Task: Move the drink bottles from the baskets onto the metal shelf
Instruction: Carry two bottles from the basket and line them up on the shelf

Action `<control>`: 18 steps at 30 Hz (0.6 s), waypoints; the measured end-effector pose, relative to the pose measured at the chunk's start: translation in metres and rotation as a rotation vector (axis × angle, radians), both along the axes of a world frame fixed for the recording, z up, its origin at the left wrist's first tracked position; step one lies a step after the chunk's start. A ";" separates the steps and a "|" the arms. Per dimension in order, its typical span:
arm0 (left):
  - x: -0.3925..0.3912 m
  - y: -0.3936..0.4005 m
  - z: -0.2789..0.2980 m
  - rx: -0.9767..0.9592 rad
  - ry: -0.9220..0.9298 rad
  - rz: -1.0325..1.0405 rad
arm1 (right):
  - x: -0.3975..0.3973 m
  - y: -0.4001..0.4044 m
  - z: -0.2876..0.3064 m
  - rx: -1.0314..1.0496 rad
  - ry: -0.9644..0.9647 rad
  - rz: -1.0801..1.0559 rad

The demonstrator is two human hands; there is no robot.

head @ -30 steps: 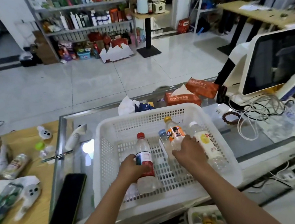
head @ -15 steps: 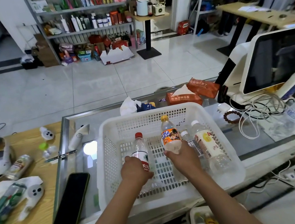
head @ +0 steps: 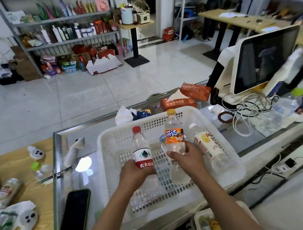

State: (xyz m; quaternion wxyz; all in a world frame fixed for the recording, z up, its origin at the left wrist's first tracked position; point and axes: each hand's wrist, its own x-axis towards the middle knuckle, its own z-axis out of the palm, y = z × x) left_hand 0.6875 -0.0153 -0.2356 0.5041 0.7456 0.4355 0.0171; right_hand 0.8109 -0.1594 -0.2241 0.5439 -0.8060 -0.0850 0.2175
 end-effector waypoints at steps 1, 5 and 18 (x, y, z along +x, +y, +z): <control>0.000 0.001 0.005 0.003 -0.062 -0.007 | -0.004 0.000 0.004 0.034 0.017 -0.035; 0.005 0.001 0.027 0.017 -0.241 -0.148 | -0.026 -0.006 0.022 0.134 0.003 -0.224; 0.002 -0.047 0.049 -0.164 -0.545 -0.503 | -0.113 -0.062 0.086 0.178 -0.183 -0.688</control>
